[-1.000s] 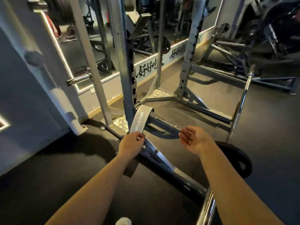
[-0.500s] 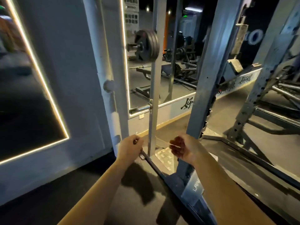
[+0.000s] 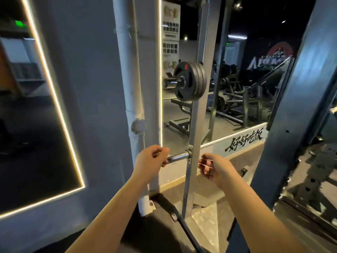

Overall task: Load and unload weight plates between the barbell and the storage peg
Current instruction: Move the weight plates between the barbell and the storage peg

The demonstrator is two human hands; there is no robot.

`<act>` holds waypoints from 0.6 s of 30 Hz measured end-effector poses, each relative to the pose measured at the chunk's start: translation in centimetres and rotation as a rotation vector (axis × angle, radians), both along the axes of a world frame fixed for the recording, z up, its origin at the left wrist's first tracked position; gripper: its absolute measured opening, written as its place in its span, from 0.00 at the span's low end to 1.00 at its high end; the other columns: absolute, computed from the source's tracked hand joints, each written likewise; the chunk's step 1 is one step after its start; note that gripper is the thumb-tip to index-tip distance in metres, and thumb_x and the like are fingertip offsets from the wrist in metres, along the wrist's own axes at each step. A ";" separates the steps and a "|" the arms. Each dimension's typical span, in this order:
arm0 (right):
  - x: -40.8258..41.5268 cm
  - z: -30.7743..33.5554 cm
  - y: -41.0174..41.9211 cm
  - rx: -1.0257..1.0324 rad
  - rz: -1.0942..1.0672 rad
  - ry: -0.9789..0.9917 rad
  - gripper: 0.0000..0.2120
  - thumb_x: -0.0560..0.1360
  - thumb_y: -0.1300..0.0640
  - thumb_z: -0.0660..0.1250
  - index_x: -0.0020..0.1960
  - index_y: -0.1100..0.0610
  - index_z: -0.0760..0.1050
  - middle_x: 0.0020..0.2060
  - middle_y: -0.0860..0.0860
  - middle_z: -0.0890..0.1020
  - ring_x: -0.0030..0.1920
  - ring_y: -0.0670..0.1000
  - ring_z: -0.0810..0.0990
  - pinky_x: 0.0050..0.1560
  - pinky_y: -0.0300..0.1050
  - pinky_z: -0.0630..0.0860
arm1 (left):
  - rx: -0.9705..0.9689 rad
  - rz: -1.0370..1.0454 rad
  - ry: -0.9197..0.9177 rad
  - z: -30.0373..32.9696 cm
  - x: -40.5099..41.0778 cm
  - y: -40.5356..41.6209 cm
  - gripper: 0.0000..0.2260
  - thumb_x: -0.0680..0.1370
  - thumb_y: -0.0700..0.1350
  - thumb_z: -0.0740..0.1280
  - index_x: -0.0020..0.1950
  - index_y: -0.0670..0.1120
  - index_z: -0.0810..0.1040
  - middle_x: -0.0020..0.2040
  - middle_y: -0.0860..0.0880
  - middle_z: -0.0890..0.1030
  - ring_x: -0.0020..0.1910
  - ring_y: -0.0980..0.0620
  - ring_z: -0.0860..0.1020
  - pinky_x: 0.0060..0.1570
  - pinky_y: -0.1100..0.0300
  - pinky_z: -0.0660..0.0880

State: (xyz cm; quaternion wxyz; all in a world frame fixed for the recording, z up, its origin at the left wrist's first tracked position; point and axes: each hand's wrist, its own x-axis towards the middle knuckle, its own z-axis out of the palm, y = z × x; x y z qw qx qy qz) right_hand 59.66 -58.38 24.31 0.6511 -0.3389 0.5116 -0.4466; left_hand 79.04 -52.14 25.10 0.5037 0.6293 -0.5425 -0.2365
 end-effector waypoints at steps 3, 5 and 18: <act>0.4 2.8 -5.0 -0.082 0.041 -0.023 0.09 0.80 0.57 0.63 0.44 0.60 0.76 0.33 0.54 0.80 0.35 0.51 0.77 0.41 0.44 0.74 | -0.097 0.006 0.019 2.5 -0.7 -4.6 0.09 0.80 0.50 0.65 0.46 0.46 0.81 0.34 0.51 0.82 0.33 0.60 0.79 0.38 0.70 0.74; 0.2 5.0 -8.0 -0.153 0.045 0.021 0.09 0.80 0.57 0.63 0.45 0.59 0.76 0.30 0.52 0.79 0.34 0.50 0.77 0.39 0.42 0.73 | -0.139 -0.013 0.026 4.3 -1.4 -7.6 0.10 0.80 0.50 0.64 0.46 0.46 0.81 0.33 0.51 0.82 0.32 0.60 0.79 0.39 0.69 0.74; 3.7 12.5 -20.8 -0.597 0.000 0.411 0.03 0.77 0.52 0.67 0.45 0.49 0.76 0.44 0.48 0.82 0.49 0.51 0.81 0.54 0.47 0.78 | -0.491 0.187 0.205 10.9 1.7 -22.7 0.10 0.81 0.50 0.63 0.42 0.50 0.80 0.38 0.49 0.82 0.42 0.49 0.80 0.47 0.57 0.75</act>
